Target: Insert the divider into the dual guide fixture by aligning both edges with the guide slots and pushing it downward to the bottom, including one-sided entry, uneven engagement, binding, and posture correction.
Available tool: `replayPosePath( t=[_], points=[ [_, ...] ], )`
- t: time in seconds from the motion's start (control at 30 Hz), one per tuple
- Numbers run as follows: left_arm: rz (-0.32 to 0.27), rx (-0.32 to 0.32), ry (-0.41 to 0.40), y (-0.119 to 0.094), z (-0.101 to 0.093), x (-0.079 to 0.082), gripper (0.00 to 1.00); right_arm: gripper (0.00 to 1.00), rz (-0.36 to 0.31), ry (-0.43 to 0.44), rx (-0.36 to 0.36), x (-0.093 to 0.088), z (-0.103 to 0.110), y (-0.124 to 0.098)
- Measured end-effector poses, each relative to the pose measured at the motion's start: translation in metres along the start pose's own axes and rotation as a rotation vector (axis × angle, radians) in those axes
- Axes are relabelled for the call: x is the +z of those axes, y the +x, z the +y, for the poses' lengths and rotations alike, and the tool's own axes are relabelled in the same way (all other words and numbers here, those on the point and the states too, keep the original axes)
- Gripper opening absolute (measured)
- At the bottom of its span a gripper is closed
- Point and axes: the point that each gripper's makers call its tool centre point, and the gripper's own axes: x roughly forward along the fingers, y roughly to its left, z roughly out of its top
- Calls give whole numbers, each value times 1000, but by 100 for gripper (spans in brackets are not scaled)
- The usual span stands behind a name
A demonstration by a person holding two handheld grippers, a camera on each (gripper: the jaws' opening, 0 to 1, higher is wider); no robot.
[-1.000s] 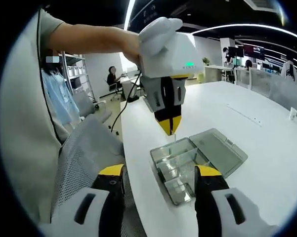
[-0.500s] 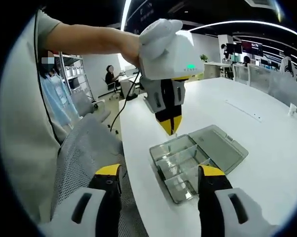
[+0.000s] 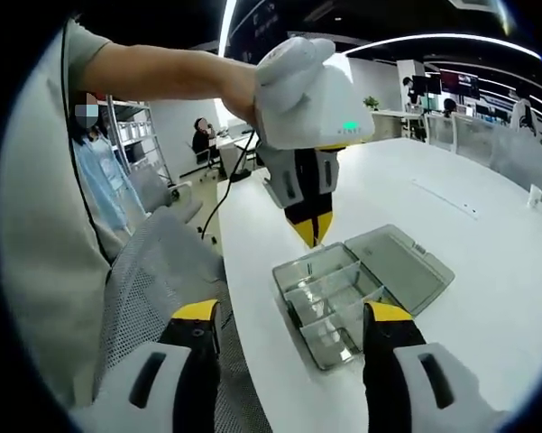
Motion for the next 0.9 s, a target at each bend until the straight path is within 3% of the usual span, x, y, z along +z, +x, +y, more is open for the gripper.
replayPosePath(
  t=[0.9],
  points=[
    [27,-3,20,1,-1,0,0,60,-4,7,5,0,0,0]
  ],
)
